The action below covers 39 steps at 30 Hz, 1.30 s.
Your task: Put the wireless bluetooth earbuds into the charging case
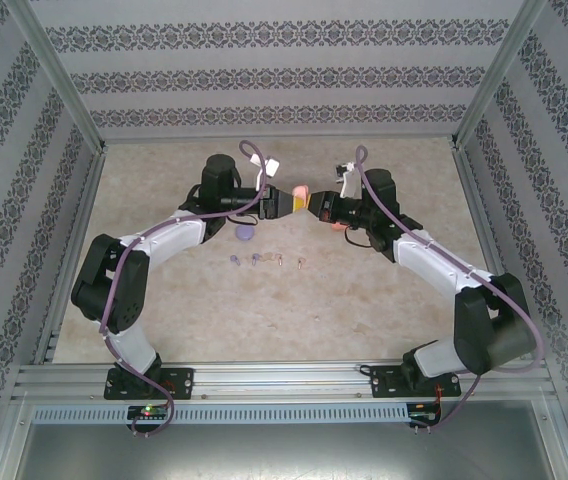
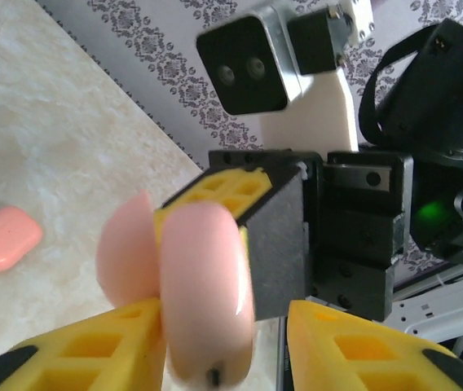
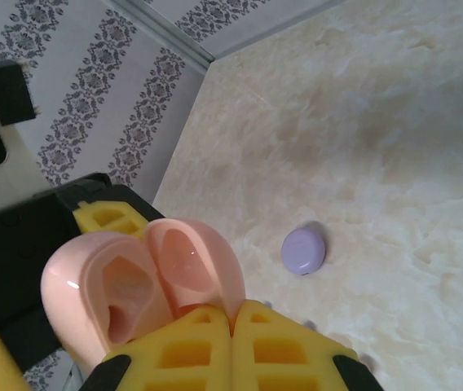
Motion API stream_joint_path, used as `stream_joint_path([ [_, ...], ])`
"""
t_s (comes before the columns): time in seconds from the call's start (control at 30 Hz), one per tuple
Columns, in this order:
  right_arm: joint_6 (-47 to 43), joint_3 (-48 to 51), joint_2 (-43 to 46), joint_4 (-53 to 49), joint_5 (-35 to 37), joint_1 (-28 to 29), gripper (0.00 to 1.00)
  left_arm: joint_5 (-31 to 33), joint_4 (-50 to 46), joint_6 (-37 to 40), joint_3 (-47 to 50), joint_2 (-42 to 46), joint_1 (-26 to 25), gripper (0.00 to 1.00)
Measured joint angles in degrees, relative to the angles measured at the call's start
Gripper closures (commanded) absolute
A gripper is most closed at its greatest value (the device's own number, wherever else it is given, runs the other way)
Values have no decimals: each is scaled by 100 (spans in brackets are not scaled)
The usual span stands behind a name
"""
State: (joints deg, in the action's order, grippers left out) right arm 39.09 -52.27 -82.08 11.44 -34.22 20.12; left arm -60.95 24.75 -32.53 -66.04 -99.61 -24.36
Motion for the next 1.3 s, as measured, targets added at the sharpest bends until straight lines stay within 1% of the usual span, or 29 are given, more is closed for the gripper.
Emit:
stream_joint_path([
  [0.1, -48, -79, -7, -160, 127, 0, 100, 39, -20, 50, 0, 0, -39, 37],
  [0.23, -251, -236, -7, -540, 286, -13, 100, 170, -74, 103, 0, 0, -26, 30],
  [0.33, -533, -393, -7, -914, 367, -50, 100, 208, -229, 219, -37, 7, 20, 27],
  [0.4, -761, -522, -7, -1209, 442, -90, 100, 243, -514, 407, -109, 52, 83, 25],
  [0.5, -1217, -789, -9, -1709, 560, -155, 100, 280, -1110, 846, -299, 190, 170, 23],
  [0.73, -2514, -1373, -138, -2693, 905, -197, 100, 321, -2977, 2321, -1213, 330, 275, 22],
  [0.97, -3626, -1528, -442, -3340, 1217, -92, 100, 267, -4771, 3539, -2280, -212, 275, 21],
  [1.17, -4079, -1530, -551, -3491, 1281, 125, 100, 251, -6089, 4319, -2844, -769, 275, 23],
  [1.3, -4170, -1532, -551, -3499, 1274, 221, 100, 225, -6596, 4640, -3064, -988, 275, 26],
])
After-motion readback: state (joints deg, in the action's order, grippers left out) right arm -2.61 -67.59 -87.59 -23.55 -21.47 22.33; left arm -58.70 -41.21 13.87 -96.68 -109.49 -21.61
